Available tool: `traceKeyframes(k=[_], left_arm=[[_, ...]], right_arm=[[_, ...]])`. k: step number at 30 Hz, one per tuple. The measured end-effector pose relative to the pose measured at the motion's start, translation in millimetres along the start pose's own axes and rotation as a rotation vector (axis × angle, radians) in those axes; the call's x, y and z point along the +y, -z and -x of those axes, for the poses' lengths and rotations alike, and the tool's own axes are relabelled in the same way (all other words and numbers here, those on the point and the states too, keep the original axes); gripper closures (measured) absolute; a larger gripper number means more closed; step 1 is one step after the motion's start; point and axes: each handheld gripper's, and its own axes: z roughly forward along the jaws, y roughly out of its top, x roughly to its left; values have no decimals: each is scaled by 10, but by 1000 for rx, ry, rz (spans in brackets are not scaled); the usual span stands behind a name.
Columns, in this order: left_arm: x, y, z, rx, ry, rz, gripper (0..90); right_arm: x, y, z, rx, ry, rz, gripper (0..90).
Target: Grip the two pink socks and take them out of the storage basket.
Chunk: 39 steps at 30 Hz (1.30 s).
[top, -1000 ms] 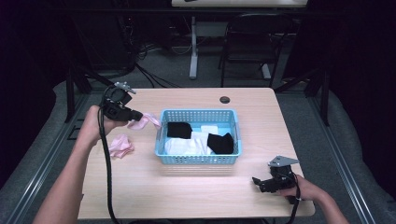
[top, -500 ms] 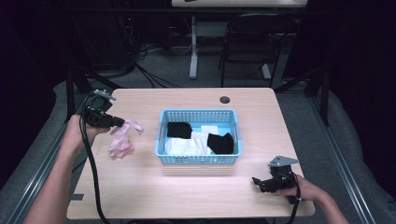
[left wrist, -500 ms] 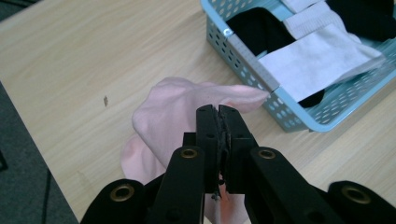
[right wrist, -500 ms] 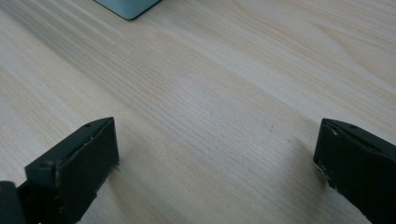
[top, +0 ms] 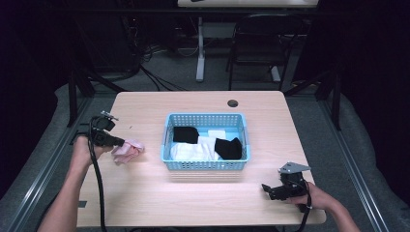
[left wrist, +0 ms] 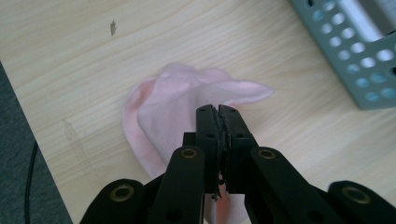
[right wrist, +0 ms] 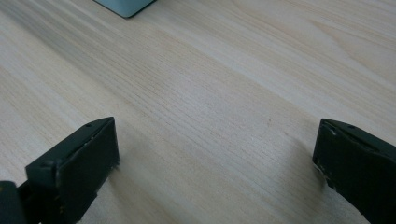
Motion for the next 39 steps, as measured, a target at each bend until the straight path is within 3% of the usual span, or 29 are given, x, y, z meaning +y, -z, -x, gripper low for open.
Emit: traceKeyframes(k=[5,10,11,14,15,16,20,23,25,28,31,39], left_arm=[[-142,-194,-88,2,49,-25,832],[-233,-204,-117,14,64,-9,652],[-247,-191,-118,26,70,-3,652],[-321,-105,-109,80,110,51,393],[-377,-31,-92,104,126,73,256],[-377,-31,-92,104,126,73,204],[-521,100,-5,133,137,108,143],[-701,152,83,134,154,100,55],[-769,152,112,134,167,95,42],[-916,130,184,102,191,97,1],[-1055,73,296,89,181,101,0],[-1233,-93,379,99,167,96,0]], right_arm=[[-1,1,0,-2,-1,-2,0],[-1,1,0,-2,-2,-1,0],[-1,1,0,-1,-2,-1,0],[-1,1,1,-1,-2,-1,0],[-1,0,0,1,-3,-1,0],[-1,0,0,1,-3,-1,0],[-1,1,0,-1,-2,-1,0],[-1,1,1,-1,-2,-2,0],[-1,1,1,-1,-2,-1,0],[-1,1,0,-1,-1,-2,0],[-1,1,0,-1,-2,-1,0],[0,1,1,-1,-2,-2,0]])
